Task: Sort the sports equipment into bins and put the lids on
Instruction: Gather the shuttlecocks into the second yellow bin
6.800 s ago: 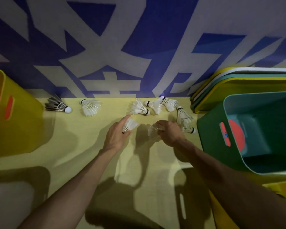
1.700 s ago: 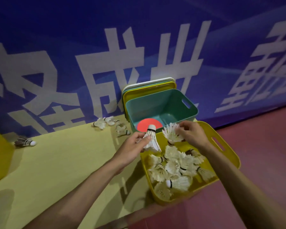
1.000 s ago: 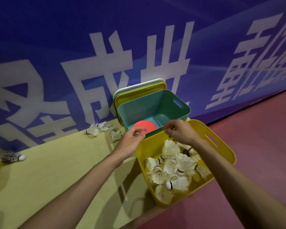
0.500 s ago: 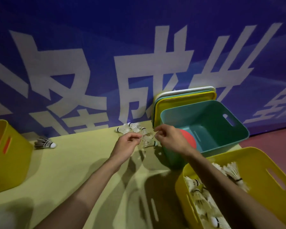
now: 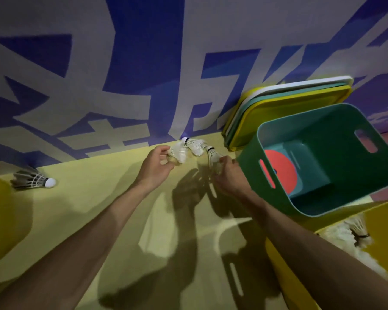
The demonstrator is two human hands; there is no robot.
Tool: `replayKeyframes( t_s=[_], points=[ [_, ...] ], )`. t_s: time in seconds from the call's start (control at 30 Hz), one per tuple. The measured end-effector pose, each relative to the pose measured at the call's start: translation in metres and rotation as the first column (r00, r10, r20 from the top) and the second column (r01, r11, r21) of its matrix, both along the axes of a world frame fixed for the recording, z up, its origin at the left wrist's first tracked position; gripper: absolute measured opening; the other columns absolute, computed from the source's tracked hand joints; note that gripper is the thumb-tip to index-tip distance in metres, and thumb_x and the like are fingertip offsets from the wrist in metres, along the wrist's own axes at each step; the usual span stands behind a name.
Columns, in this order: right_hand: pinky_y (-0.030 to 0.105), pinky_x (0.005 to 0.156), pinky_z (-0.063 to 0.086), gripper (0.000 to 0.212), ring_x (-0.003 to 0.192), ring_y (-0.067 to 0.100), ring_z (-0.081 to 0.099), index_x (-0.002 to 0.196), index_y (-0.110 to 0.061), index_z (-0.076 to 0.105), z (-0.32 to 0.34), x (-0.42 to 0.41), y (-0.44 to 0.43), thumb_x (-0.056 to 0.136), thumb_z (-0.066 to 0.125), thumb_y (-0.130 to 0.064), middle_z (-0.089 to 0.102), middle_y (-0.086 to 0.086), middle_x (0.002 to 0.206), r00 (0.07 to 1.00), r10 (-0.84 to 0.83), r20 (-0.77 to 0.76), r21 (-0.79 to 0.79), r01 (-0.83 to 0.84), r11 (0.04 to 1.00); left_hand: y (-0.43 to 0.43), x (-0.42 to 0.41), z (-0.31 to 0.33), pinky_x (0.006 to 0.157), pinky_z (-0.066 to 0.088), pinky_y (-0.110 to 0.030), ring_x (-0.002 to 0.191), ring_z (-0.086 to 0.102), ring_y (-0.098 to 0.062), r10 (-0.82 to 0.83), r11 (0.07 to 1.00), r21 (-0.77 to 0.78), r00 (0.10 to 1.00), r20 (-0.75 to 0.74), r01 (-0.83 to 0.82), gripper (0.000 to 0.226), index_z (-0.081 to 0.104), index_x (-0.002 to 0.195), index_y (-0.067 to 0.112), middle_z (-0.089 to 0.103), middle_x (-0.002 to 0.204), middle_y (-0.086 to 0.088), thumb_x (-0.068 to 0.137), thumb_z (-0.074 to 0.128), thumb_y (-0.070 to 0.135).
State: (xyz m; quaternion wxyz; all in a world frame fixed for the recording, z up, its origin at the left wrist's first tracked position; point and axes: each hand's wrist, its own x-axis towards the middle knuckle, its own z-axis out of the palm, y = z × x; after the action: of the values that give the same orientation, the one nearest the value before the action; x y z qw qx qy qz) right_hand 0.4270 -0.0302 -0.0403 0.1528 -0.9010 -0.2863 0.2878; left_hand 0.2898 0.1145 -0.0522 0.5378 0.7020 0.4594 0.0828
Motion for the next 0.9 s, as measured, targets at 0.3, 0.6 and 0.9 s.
replayKeyframes(
  t_s=[0.3, 0.6, 0.9],
  points=[
    [0.043, 0.1, 0.043, 0.054, 0.117, 0.032, 0.049, 0.136, -0.01, 0.038, -0.049, 0.002, -0.004, 0.089, 0.058, -0.029, 0.049, 0.015, 0.129, 0.993, -0.091, 0.073, -0.019, 0.092, 0.996, 0.031, 0.026, -0.07, 0.103, 0.031, -0.036, 0.128, 0.034, -0.025, -0.225, 0.904, 0.309, 0.944, -0.241, 0.294, 0.065, 0.04, 0.141, 0.024, 0.044, 0.139, -0.003, 0.083, 0.067, 0.016],
    [0.035, 0.087, 0.047, 0.03, 0.109, 0.026, 0.049, 0.111, -0.017, 0.061, -0.059, -0.021, -0.01, 0.092, 0.047, -0.036, 0.055, 0.009, 0.113, 0.973, -0.033, 0.229, -0.014, 0.037, 0.999, 0.023, 0.007, -0.087, 0.087, 0.035, -0.035, 0.103, 0.048, -0.023, -0.317, 0.635, 0.597, 0.869, -0.379, 0.491, 0.058, 0.054, 0.12, 0.027, 0.054, 0.114, 0.003, 0.069, 0.08, 0.034],
    [0.037, 0.084, 0.053, 0.022, 0.092, 0.021, 0.063, 0.11, -0.015, 0.068, -0.027, -0.039, -0.047, 0.093, 0.054, -0.015, 0.066, 0.006, 0.104, 0.987, -0.113, 0.112, 0.147, 0.096, 0.984, -0.035, -0.018, -0.081, 0.082, 0.042, -0.032, 0.097, 0.051, -0.023, -0.342, 0.824, 0.368, 0.896, -0.284, 0.431, 0.039, 0.065, 0.104, 0.011, 0.048, 0.099, -0.001, 0.073, 0.079, 0.03]
  ],
)
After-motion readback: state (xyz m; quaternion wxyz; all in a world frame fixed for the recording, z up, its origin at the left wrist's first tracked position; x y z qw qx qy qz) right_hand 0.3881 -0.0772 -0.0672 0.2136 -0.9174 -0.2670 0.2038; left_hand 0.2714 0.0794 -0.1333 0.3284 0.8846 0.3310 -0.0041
